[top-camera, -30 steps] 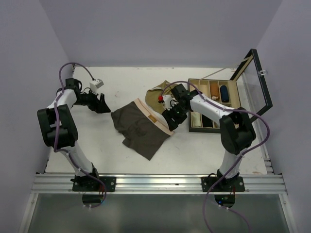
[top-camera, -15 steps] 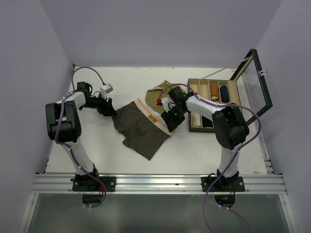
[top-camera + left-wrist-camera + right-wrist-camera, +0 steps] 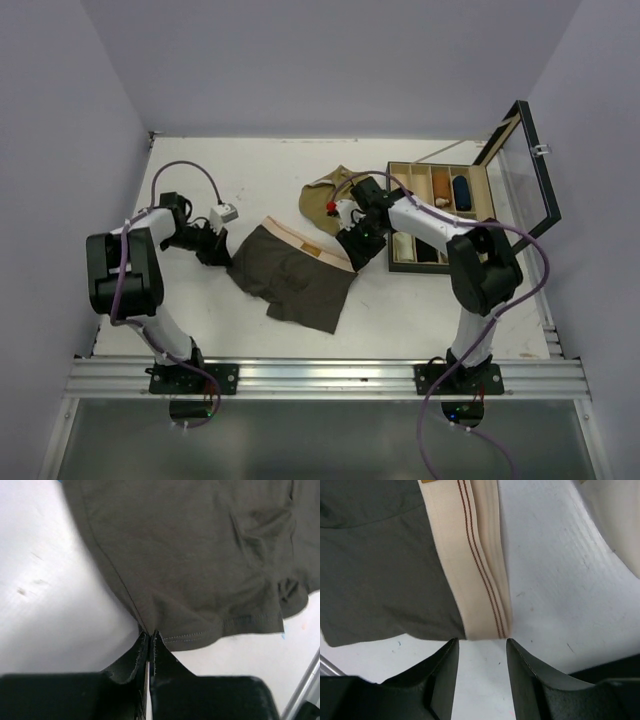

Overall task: Roll the underwear
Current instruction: Flatten the underwear

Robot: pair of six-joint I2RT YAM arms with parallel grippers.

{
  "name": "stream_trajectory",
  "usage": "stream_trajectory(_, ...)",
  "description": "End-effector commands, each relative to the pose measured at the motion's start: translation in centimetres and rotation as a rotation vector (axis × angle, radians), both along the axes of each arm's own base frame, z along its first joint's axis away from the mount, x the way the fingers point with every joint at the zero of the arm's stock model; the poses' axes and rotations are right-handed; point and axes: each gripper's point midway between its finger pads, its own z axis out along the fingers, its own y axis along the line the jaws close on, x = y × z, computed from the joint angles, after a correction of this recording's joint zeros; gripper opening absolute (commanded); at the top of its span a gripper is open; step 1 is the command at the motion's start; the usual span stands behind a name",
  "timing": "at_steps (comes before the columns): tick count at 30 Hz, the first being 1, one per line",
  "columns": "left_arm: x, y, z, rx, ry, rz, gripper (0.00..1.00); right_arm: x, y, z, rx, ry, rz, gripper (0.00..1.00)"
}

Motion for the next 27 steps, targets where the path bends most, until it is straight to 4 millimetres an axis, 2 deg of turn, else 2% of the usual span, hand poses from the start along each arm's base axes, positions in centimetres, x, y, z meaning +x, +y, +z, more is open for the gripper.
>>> stream_trajectory(1,-4.1,0.4,1.5,0.048,0.034,-0.014,0.0,-0.2,-0.5,5.1,0.051,-0.097,-0.032,0.47)
stream_trajectory(2,-4.7,0.8,1.9,0.089,0.023,-0.002,0.12,-0.3,-0.7,5.4,0.052,-0.107,-0.04,0.47)
stream_trajectory(3,-5.7,1.0,1.6,0.102,0.045,0.029,0.41,-0.4,-0.8,5.7,0.055,-0.111,-0.05,0.48)
stream_trajectory(4,-5.6,1.5,2.0,0.11,0.016,0.059,0.45,-0.5,-0.9,6.3,0.065,-0.123,-0.058,0.5)
stream_trajectory(6,-4.4,2.9,4.5,0.106,-0.09,0.141,0.55,-0.3,-1.0,6.7,0.073,-0.131,-0.098,0.52)
stream_trajectory(8,-2.9,3.0,6.8,0.085,-0.171,0.161,0.56,-0.1,-0.9,6.9,0.089,-0.132,-0.143,0.53)
stream_trajectory(9,-1.3,3.0,8.7,0.063,-0.219,0.184,0.57,0.1,-0.7,6.9,0.097,-0.133,-0.155,0.53)
stream_trajectory(11,0.7,2.5,10.2,-0.012,-0.245,0.216,0.6,0.0,-0.5,5.8,0.092,-0.092,-0.192,0.53)
stream_trajectory(12,2.7,2.4,11.7,-0.043,-0.275,0.242,0.6,0.1,-0.4,5.5,0.091,-0.082,-0.204,0.54)
stream_trajectory(13,3.6,2.2,12.0,-0.06,-0.274,0.244,0.6,0.1,-0.4,5.0,0.078,-0.065,-0.239,0.53)
stream_trajectory(14,5.4,2.2,12.2,-0.071,-0.27,0.243,0.6,0.2,-0.6,4.2,0.06,-0.053,-0.26,0.52)
stream_trajectory(16,6.9,0.9,12.0,-0.094,-0.247,0.238,0.59,0.3,-0.8,3.3,0.036,-0.034,-0.323,0.51)
stream_trajectory(20,10.0,-0.1,10.7,-0.109,-0.258,0.273,0.59,0.3,-0.6,1.9,0.023,0.017,-0.371,0.52)
stream_trajectory(24,10.8,-2.8,8.1,-0.105,-0.203,0.242,0.58,0.7,-1.2,0.5,-0.017,0.036,-0.413,0.48)
stream_trajectory(25,10.9,-3.2,6.9,-0.108,-0.169,0.241,0.58,0.7,-1.2,0.3,-0.007,0.056,-0.421,0.47)
stream_trajectory(27,11.4,-4.1,6.2,-0.128,-0.152,0.234,0.57,0.4,-1.4,-0.6,-0.017,0.092,-0.432,0.46)
